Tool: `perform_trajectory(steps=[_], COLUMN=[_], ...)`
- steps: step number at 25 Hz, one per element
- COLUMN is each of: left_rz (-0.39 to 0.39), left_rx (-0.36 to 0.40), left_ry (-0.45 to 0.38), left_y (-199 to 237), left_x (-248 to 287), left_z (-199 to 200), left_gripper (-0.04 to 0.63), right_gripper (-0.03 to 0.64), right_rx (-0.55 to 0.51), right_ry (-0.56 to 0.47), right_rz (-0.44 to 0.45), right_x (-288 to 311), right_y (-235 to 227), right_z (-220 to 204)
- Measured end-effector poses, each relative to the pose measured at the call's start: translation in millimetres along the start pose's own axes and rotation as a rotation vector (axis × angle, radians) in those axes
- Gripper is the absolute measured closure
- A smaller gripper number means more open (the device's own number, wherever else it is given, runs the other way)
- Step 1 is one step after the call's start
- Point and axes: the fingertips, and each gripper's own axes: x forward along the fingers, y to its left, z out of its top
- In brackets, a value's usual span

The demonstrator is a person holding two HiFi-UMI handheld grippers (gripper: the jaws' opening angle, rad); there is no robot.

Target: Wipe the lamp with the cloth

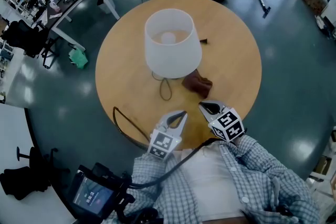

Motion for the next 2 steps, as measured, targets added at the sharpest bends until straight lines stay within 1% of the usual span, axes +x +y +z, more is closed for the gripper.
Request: perform_trajectory(steps=[2], left_rz=[-0.002], left_rx=[0.005], left_ry=[0.006], left_y=[0.3], left_x=[-0.7], left_z=[-1.4], left_gripper=[0.592], right_gripper=[0.614], right_rx=[0.001], right_ry=[0.001], right_rz=[0.003], right_x=[0.6], right_y=[1.1], right_z=[-0.3])
